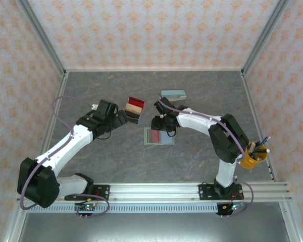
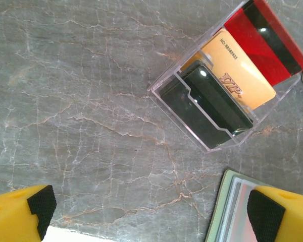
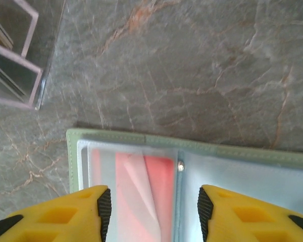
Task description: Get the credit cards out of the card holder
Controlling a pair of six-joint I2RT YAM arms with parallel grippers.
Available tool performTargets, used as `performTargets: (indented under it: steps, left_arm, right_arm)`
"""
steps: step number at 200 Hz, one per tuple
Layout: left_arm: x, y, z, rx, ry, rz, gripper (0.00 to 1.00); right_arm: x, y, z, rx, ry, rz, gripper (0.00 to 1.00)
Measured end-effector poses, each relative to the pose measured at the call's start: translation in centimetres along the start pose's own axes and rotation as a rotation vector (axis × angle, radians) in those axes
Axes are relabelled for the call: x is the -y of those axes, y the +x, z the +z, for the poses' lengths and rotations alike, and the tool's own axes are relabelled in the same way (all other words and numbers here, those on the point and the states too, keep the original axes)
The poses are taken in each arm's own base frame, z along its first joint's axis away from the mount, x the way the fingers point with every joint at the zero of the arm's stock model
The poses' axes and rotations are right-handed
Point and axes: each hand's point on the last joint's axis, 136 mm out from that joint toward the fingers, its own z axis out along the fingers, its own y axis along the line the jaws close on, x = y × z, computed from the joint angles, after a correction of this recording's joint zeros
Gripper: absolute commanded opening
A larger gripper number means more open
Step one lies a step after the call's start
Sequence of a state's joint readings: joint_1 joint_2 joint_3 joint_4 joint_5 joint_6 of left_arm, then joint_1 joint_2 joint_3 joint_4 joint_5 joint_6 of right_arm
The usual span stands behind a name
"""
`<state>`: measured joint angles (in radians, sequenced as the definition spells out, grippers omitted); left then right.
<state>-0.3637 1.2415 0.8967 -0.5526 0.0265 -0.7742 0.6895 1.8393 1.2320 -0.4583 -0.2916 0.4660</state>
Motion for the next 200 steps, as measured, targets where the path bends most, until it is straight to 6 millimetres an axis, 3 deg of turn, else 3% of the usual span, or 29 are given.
performTargets:
  steps: [31, 60, 109, 200]
  left_arm:
    - [0.4, 0.9, 1.1, -0.039, 0.026, 0.026, 1.00]
    - [1.3, 1.8, 2.0, -0.090, 0.063, 0.043, 1.00]
    - [3.2, 3.4, 3.3, -0.181, 0.155, 0.045, 0.97]
    - [8.3, 9.7, 5.5, -0.379, 0.307, 0.098, 0.49]
  right_arm:
    - [-0.6, 1.0, 0.7, -0.042, 0.044, -0.082, 0.51]
    - [0.9, 2.2, 2.0, -0.097, 0.106, -0.111, 0.47]
    - [1.2, 2.1, 1.9, -0.097, 0.120, -0.142, 0.37]
    - [1.4, 2.1, 2.1, -0.101, 0.089, -0.136, 0.27]
